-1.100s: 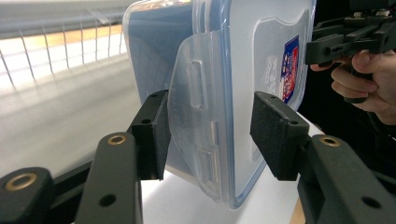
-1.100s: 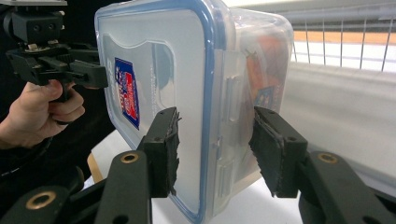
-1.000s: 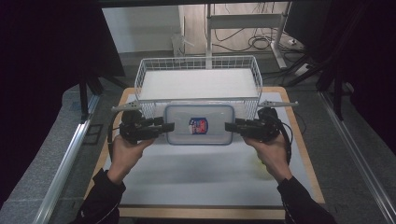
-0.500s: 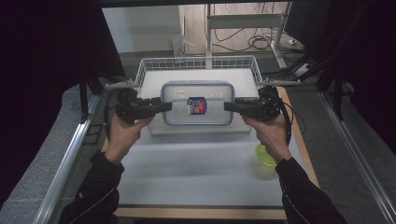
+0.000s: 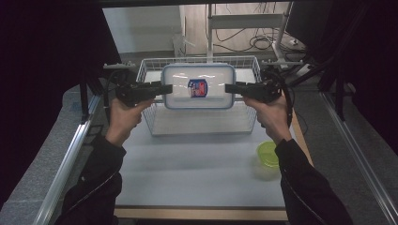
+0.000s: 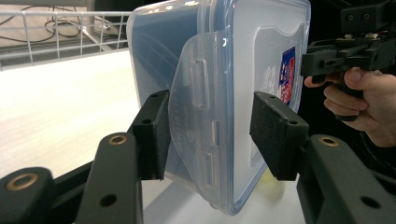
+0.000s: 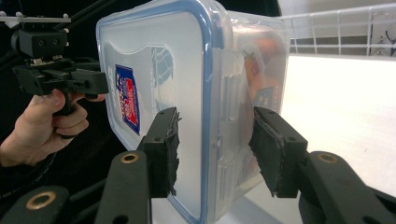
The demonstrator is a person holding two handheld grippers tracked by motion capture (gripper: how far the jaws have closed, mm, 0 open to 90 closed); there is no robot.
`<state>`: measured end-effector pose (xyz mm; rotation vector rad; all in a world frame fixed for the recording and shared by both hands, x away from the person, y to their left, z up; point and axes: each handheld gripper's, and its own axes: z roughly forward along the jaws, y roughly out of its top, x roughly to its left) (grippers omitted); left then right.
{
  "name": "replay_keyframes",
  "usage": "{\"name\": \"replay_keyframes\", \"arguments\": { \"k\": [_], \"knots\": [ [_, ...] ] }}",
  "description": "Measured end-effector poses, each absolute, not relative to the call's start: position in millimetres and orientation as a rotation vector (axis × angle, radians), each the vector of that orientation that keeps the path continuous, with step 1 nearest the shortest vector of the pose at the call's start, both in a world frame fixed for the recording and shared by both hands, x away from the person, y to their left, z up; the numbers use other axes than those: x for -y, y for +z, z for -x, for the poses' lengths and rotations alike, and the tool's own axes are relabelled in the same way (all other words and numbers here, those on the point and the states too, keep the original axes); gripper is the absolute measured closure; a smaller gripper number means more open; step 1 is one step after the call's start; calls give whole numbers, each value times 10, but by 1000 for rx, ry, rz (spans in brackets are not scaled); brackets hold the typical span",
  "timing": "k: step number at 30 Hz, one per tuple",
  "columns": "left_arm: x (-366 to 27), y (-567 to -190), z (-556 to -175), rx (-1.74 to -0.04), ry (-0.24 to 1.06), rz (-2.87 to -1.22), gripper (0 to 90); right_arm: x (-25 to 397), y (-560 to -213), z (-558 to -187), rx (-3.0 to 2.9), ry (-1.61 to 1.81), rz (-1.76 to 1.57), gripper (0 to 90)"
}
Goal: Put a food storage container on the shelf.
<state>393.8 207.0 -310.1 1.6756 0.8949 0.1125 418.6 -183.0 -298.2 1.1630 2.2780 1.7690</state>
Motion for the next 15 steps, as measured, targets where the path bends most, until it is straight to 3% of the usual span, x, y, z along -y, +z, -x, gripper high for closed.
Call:
{"name": "replay_keyframes", "arguments": {
  "k": [15],
  "knots": [
    [-2074,-3135,-4307,-924,70,-1670,492,1812,-2939,-4519,-2252,1755,-1225,523]
  ]
}}
